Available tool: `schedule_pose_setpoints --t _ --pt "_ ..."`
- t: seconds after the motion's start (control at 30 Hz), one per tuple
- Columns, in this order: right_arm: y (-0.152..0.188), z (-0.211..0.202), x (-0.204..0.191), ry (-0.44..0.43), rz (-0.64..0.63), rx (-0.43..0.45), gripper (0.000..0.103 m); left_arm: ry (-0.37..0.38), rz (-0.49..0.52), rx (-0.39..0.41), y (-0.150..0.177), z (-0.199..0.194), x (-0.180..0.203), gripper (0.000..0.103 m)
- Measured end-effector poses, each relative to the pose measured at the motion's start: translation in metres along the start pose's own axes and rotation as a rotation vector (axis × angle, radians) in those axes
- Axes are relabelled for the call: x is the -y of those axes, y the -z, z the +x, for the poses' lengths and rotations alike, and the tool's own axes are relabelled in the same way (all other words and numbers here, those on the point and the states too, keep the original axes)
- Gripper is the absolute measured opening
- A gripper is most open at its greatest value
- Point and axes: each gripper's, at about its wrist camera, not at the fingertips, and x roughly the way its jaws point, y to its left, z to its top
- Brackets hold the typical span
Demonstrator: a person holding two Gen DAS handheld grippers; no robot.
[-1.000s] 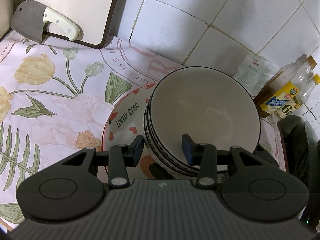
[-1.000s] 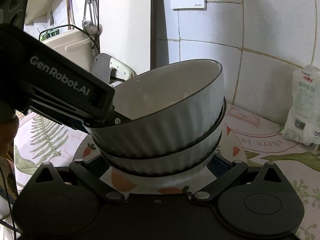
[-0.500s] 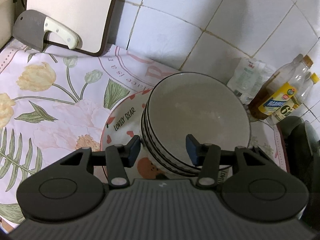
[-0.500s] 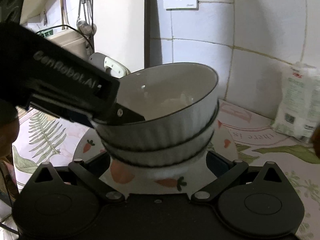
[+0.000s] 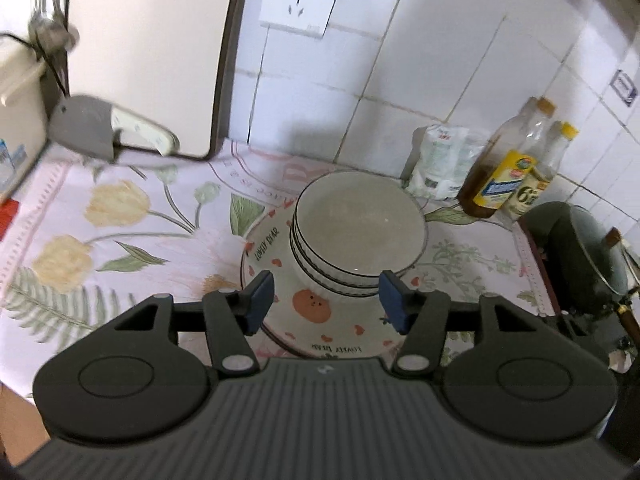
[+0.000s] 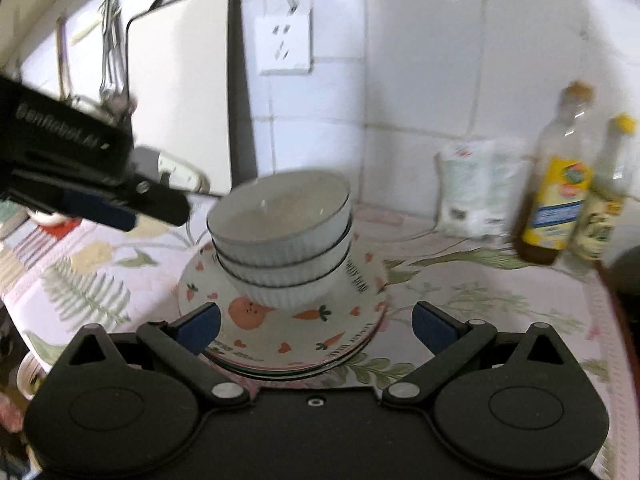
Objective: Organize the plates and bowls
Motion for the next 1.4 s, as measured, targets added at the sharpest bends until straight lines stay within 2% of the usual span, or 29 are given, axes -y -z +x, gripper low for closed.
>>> schedule_pose_setpoints --t 0.47,0.7,0.87,1.03,1.4 --pt "-0.023 -0.100 -0.003 0.113 0.101 0.048 0.103 -0.024 0.034 0.006 0.010 -0.096 0.011 0.068" --pt "-0.033 -0.142 -0.005 0.153 0.176 0.013 0.103 -0.061 0.085 0.004 0.015 -0.135 0.023 0.076" --pt "-0.036 -0.160 -0.003 0.166 0.237 -0.008 0.103 -0.083 0.122 -0.005 0.021 -0.148 0.029 0.082" --pt "-0.039 -0.175 -0.010 0.191 0.207 -0.028 0.103 -0.097 0.126 -0.007 0.027 -0.158 0.030 0.093" --pt "-0.032 -0.190 -0.013 0.210 0.198 -0.054 0.103 -0.118 0.134 -0.029 0.037 -0.162 0.029 0.096"
